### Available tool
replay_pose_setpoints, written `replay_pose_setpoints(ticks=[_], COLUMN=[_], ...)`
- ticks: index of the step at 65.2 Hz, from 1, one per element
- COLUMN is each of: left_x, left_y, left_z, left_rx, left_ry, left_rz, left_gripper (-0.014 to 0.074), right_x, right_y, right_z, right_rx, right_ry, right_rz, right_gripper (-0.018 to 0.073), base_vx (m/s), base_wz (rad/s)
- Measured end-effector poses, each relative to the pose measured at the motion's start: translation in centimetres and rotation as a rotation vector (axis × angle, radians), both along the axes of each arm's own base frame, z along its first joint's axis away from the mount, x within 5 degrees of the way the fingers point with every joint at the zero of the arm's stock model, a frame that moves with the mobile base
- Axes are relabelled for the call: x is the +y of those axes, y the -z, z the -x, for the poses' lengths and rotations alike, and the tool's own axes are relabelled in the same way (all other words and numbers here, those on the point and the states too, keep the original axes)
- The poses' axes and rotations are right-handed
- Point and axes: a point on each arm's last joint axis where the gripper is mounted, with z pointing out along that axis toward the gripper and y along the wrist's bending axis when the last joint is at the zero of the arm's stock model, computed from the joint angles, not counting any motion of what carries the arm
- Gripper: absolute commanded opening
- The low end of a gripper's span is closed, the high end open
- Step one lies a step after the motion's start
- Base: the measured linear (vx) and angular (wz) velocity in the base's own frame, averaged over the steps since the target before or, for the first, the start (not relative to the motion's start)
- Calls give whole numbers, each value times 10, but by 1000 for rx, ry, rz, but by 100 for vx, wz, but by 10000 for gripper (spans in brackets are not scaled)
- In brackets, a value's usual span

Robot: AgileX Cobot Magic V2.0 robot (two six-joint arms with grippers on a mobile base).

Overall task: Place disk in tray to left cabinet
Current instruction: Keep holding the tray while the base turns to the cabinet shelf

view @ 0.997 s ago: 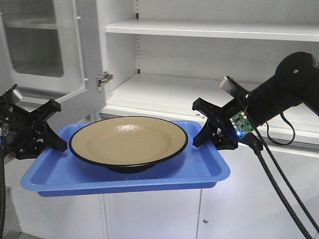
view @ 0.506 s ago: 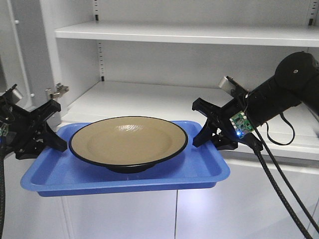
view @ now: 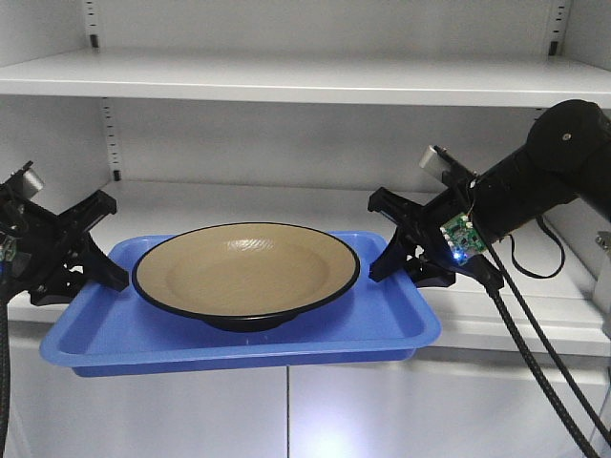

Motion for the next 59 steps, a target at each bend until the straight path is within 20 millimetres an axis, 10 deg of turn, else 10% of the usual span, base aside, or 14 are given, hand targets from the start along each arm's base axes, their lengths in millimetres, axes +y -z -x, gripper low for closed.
replay_pose_setpoints(ticks=[59], left_x=[0], left_y=[0], left_z=[0], left_rx=[0], left_ry=[0], left_rz=[0], left_gripper=[0], right_x=[0], right_y=[0], right_z=[0], right_rx=[-1], right_ry=[0], right_rz=[0], right_gripper=[-4], base_vx=[12], base_wz=[-12])
